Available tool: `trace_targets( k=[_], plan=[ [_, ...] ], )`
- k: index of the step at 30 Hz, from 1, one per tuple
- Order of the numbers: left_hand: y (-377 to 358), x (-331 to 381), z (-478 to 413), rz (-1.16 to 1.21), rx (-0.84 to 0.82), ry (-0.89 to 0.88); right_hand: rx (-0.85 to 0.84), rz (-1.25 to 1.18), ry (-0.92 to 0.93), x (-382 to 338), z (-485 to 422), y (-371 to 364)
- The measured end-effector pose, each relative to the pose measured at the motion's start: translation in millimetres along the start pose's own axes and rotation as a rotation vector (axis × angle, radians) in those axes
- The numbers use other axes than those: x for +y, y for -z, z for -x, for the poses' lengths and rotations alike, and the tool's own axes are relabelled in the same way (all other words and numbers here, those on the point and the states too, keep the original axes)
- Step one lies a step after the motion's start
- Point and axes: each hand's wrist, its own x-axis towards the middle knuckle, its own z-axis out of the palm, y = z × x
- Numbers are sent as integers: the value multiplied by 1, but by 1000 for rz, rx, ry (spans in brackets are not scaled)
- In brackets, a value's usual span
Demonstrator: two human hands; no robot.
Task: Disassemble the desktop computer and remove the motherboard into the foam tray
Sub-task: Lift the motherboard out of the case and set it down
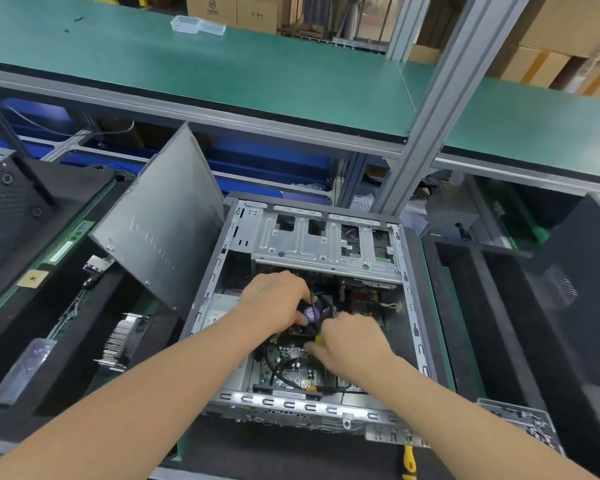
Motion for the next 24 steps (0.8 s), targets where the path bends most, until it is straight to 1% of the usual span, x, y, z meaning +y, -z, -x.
trace_targets(
  k=[2,4,5,8,10,12,15,17,21,24],
  plan=[
    [0,0,-1,10,-4,18,-140,-166,195,-2,3,6],
    [1,0,-1,34,-8,30,-239,-313,316,-5,1,9],
    [1,-1,-1,49,-12,34,-244,-302,358,-8,-1,8],
    [0,-4,0,71,-37,35,-137,-77,484,-21,-7,-4],
    [-1,-5,1,45,-46,11,-133,43,522,-32,-10,-10],
    [-1,-5,1,12,-42,-11,-129,112,537,-39,-16,-12],
    [2,-5,2,-12,-67,-33,-75,198,552,-45,-22,-15],
    [3,-4,3,-41,-78,-35,-71,212,570,-47,-24,-20],
    [2,-4,3,-42,-63,-20,-30,100,608,-36,-23,-25],
    [2,-4,2,-29,-64,-9,-18,163,603,-37,-21,-28]
  ],
)
